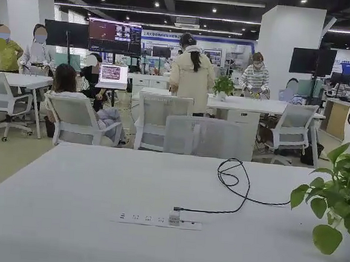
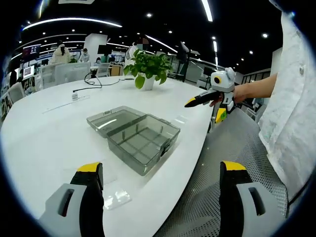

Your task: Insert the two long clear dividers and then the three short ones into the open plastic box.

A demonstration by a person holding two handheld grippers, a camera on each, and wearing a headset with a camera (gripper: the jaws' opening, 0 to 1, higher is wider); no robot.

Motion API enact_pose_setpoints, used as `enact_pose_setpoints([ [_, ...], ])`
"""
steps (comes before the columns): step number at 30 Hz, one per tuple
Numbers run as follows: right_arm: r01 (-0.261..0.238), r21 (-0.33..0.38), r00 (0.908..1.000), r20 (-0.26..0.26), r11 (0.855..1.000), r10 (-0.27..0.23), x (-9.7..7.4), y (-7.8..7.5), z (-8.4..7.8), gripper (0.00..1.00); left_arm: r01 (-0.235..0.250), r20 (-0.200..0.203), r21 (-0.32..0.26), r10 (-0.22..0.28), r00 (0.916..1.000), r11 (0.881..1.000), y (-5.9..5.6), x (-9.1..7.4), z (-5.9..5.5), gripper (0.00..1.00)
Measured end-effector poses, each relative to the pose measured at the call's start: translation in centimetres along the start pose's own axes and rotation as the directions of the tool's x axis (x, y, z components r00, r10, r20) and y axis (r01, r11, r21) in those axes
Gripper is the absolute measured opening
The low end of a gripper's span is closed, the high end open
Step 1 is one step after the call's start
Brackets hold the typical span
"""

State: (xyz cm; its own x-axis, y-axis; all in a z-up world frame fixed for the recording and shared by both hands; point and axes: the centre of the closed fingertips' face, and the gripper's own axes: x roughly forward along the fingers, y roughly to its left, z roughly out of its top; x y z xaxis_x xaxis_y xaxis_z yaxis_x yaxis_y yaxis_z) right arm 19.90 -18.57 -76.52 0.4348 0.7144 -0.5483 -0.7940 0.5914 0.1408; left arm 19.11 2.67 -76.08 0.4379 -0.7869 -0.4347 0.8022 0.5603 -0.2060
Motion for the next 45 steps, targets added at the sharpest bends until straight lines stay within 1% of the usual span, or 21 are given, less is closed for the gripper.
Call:
enact_pose_setpoints([
  [8,0.006,0.001,0.9999,0.012,1.000,-0.006,-0.31,-0.07,0.34,0.91,0.004,-0.008,0.008,-0.003,1.0000,1.000,-0.13,-0.13,-0.09,1.00],
  [32,0.014,0.011,0.9999,0.008,1.000,-0.014,-0.36,-0.29,-0.17,0.90,0.021,-0.024,0.020,-0.021,0.9995,1.000,-0.31,0.19,-0.07,1.00],
  [45,0.014,0.013,0.9999,0.007,1.000,-0.014,-0.34,-0.37,-0.19,0.90,0.029,-0.032,0.023,-0.028,0.9991,0.999,-0.31,0.39,-0.17,1.00],
])
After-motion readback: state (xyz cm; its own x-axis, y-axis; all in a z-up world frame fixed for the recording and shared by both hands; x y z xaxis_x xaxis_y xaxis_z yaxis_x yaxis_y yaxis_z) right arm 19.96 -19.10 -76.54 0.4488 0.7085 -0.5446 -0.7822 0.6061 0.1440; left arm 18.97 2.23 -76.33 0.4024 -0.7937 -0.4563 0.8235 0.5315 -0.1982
